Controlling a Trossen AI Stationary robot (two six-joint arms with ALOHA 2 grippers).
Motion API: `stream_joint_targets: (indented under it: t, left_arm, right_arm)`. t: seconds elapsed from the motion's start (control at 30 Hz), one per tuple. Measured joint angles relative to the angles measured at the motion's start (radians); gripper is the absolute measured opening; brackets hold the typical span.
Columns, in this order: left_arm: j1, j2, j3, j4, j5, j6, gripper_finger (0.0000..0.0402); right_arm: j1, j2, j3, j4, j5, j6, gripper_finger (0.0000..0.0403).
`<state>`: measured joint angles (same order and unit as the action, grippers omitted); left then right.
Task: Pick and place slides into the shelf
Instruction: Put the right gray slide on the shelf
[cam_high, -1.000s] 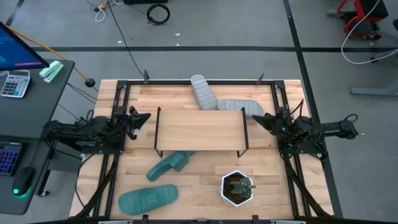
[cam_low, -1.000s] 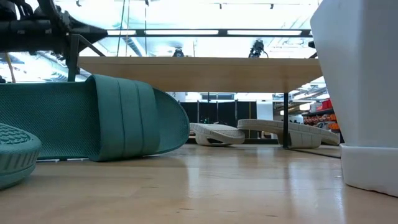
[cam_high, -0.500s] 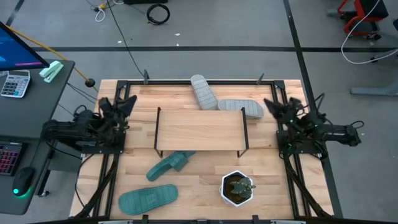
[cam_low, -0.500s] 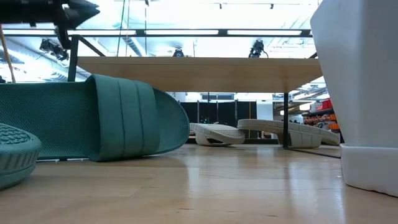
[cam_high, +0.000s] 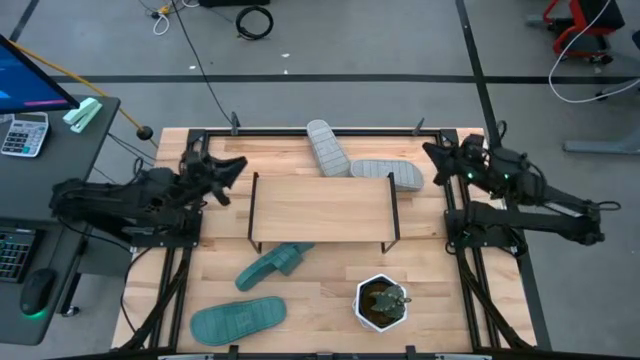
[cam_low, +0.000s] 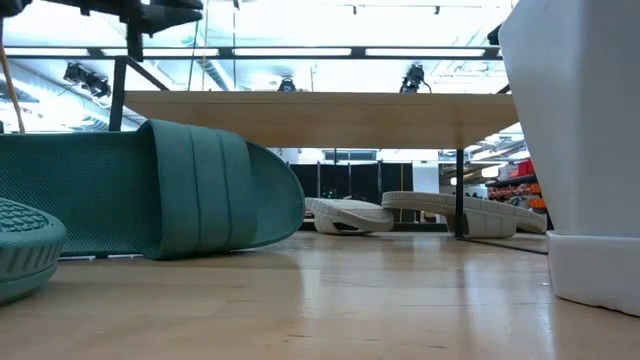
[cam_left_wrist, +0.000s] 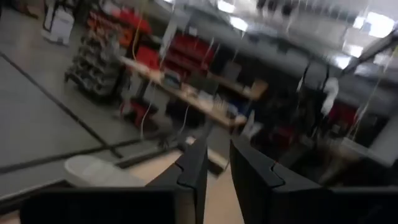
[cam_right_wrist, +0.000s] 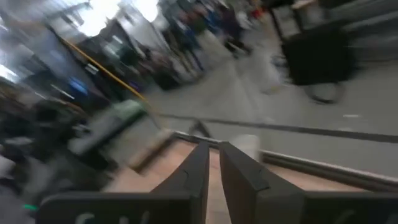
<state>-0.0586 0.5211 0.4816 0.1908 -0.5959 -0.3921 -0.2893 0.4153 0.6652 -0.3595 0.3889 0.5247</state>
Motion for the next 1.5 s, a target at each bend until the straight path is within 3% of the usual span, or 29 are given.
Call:
stream_joint_targets:
  t: [0.17, 0.37, 0.57, 0.9, 1.23, 1.37, 1.5]
  left_arm:
    - [0.0, 0.065, 0.118, -0.169, 0.079, -0.005, 0.0079]
    - [0.0, 0.113, 0.26, -0.33, 0.087, 0.046, 0.008]
    - [0.003, 0.136, 0.356, -0.403, 0.086, 0.121, 0.008]
    - [0.031, 0.146, 0.381, -0.525, 0.085, 0.037, 0.008]
    - [0.069, 0.19, 0.382, -0.53, 0.085, 0.038, 0.0078]
    - [0.069, 0.209, 0.382, -0.533, 0.104, 0.039, 0.0082]
    - [0.069, 0.227, 0.382, -0.54, 0.123, 0.039, 0.0085]
  right_arm:
    - [-0.09, 0.16, 0.184, -0.235, 0.001, -0.058, 0.0048]
    - [-0.216, 0.344, 0.324, -0.465, -0.025, -0.118, 0.0048]
    - [-0.364, 0.492, 0.344, -0.56, -0.153, -0.208, 0.0048]
    - [-0.566, 0.601, 0.344, -0.756, -0.317, -0.276, 0.0046]
    - [-0.64, 0.664, 0.344, -0.805, -0.352, -0.339, 0.0047]
    - [-0.632, 0.697, 0.343, -0.846, -0.432, -0.441, 0.0049]
    - [-0.589, 0.705, 0.343, -0.848, -0.44, -0.517, 0.0064]
